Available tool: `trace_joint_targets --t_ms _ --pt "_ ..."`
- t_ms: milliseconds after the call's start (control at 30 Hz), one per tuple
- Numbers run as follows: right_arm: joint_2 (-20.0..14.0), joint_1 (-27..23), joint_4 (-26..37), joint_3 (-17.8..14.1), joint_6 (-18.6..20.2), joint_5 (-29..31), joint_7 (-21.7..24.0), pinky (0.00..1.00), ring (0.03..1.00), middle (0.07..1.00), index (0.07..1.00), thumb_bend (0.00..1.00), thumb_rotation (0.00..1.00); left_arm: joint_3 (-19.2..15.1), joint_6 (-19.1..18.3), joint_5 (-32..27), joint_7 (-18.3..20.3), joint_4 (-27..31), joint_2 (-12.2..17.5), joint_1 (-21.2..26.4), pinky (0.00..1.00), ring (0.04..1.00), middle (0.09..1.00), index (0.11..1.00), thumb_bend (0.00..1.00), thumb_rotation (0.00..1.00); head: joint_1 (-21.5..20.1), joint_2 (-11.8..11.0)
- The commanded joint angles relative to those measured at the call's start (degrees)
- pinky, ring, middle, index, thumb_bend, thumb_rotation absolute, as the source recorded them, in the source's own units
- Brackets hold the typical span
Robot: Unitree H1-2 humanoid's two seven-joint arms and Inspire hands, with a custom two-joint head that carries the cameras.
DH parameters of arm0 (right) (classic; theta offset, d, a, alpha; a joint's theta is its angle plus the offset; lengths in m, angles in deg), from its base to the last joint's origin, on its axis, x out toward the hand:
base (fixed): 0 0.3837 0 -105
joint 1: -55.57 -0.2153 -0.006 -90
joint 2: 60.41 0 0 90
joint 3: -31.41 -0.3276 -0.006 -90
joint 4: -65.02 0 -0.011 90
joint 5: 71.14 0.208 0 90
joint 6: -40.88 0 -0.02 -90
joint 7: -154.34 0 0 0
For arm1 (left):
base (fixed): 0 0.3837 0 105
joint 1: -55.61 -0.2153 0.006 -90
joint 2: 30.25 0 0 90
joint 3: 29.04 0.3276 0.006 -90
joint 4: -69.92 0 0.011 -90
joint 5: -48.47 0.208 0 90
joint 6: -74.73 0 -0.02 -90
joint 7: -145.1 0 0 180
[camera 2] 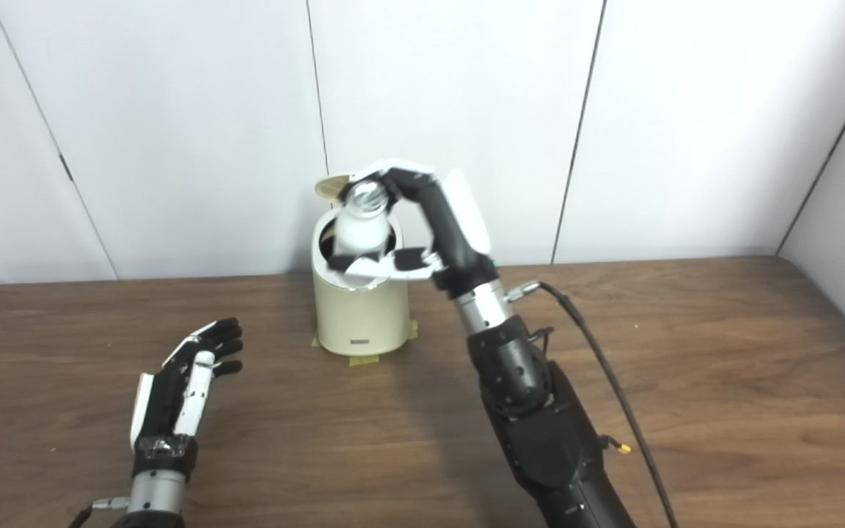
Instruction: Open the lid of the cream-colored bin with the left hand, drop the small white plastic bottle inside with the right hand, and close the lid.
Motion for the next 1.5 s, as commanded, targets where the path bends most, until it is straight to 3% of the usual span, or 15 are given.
trace_joint_targets --t_ms 0,133,333,567,800,1033,1467 --pt "-1.5 -4.5 0.0 1.3 -2.1 -1.6 -3.9 0.32 0.405 0.496 0.509 0.52 0.0 0.9 1.2 1.0 -0.8 -0.8 -0.9 -1.4 0.68 0.756 0.764 0.762 0.26 0.79 0.0 0.0" --pt "-4.0 -7.3 -3.1 6.9 -2.1 -3.0 -8.7 0.37 0.426 0.496 0.493 0.52 0.0 1.3 1.6 1.7 -1.0 -0.6 -0.9 -1.6 0.69 0.762 0.768 0.763 0.26 0.81 0.1 0.1" --pt "-7.2 -11.8 -9.1 16.6 -2.1 -12.1 -23.7 0.38 0.438 0.494 0.483 0.52 0.0 1.5 2.2 1.5 -1.3 -0.8 -1.0 -1.7 0.69 0.764 0.769 0.761 0.26 0.81 0.5 0.0" --pt "-7.8 -14.5 -14.0 21.6 -2.1 -17.1 -33.3 0.36 0.433 0.492 0.483 0.52 0.0 2.0 2.5 1.7 -1.8 -0.5 -0.7 -1.9 0.69 0.762 0.765 0.76 0.26 0.81 0.6 0.1" --pt "-8.6 -17.3 -17.3 26.3 -2.1 -17.7 -38.9 0.36 0.433 0.489 0.487 0.52 0.0 2.4 2.2 1.7 -1.8 -0.2 -0.6 -1.9 0.69 0.768 0.771 0.763 0.27 0.82 1.1 0.1" --pt "-9.7 -19.8 -19.5 30.5 -2.1 -16.5 -41.6 0.34 0.422 0.492 0.493 0.52 0.0 2.9 1.9 2.7 -2.5 0.1 -0.8 -2.1 0.69 0.763 0.767 0.759 0.27 0.82 1.4 0.1" --pt "-9.8 -21.9 -25.9 31.9 -2.1 -13.1 -43.3 0.36 0.429 0.492 0.494 0.52 0.0 3.8 2.1 3.9 -3.0 0.3 -0.8 -2.4 0.69 0.766 0.771 0.76 0.28 0.83 2.1 0.1"
